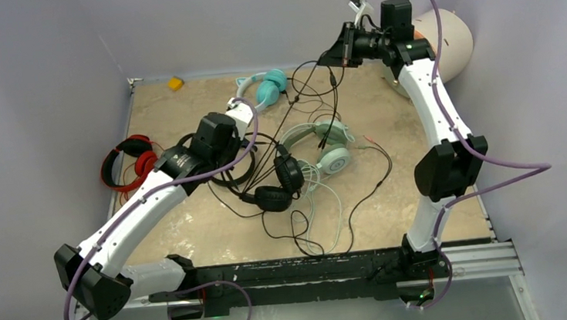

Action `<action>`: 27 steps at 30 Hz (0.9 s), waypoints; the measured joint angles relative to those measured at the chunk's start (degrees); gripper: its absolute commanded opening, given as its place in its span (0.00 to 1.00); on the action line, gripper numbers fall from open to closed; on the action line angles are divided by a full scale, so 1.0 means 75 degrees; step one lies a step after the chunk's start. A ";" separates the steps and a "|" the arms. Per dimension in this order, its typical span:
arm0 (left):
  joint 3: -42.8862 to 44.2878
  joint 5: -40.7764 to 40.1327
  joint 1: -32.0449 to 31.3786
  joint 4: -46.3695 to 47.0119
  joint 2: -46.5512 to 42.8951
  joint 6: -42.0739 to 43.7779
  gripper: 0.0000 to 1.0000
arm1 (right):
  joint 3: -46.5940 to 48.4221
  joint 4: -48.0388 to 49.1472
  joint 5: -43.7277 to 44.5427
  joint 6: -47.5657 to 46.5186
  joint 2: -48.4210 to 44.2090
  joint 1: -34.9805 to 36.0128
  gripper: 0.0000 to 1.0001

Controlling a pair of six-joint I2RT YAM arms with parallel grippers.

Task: Wrap the headphones
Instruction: Wrap the headphones cable around the headphones.

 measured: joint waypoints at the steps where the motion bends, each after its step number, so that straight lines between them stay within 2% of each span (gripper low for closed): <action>1: 0.0000 -0.0178 0.0000 -0.0006 0.0073 0.0000 0.00 | -0.0003 -0.0012 -0.0032 0.0000 -0.0035 0.0000 0.00; 10: 0.0542 -0.1810 -0.0006 -0.0315 0.0664 -0.0294 0.00 | -0.1495 0.0583 -0.0877 0.0440 -0.1539 0.0178 0.00; 18: 0.1032 -0.2795 -0.0009 -0.0347 0.1160 -0.0717 0.00 | -0.1577 0.0702 -0.1241 0.0565 -0.2256 0.0973 0.00; 22: 0.1769 -0.3439 0.0017 -0.1008 0.1708 -0.1722 0.00 | -0.1582 0.0726 -0.1303 0.0662 -0.2457 0.1218 0.00; 27: 0.3404 -0.4118 0.0367 -0.2416 0.2929 -0.4039 0.00 | -0.1894 0.0816 -0.1253 0.0749 -0.2792 0.1577 0.00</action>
